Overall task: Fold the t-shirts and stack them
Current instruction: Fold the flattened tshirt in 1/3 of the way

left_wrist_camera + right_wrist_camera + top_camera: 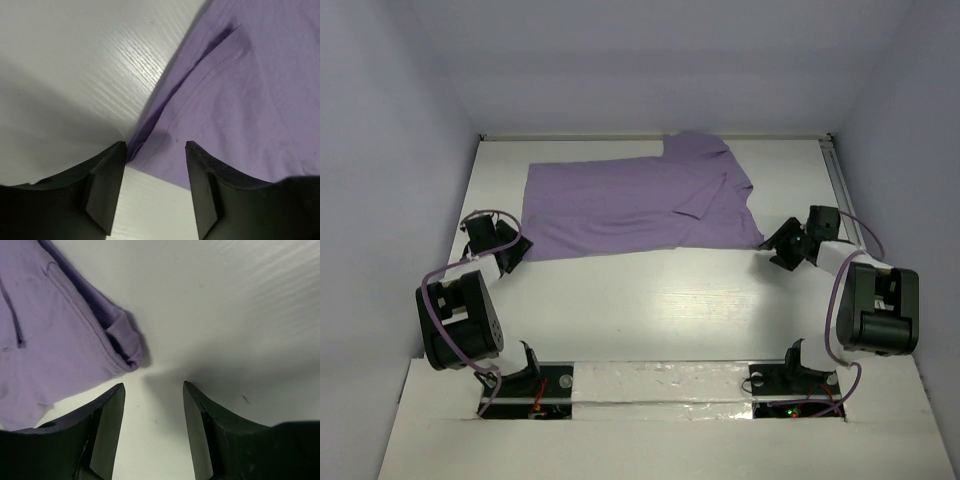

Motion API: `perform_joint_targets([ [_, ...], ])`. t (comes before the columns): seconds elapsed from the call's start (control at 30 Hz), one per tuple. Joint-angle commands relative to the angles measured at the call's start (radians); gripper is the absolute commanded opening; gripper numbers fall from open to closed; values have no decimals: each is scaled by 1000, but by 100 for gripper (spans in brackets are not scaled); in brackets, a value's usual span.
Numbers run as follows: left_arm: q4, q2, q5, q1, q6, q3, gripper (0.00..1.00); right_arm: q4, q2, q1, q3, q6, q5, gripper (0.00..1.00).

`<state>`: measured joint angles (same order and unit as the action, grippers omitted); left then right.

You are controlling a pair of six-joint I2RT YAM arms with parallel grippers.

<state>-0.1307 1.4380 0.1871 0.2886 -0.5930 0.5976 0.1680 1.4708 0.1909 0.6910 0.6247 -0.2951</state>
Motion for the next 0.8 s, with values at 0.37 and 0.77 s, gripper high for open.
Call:
perform_joint_targets([
  [0.37,35,98,-9,-3,19,30,0,-243,182,5,79,93,7,7],
  [0.77,190,-120,-57,-3,22,-42,0,60,-170,64,-50,64,214,0],
])
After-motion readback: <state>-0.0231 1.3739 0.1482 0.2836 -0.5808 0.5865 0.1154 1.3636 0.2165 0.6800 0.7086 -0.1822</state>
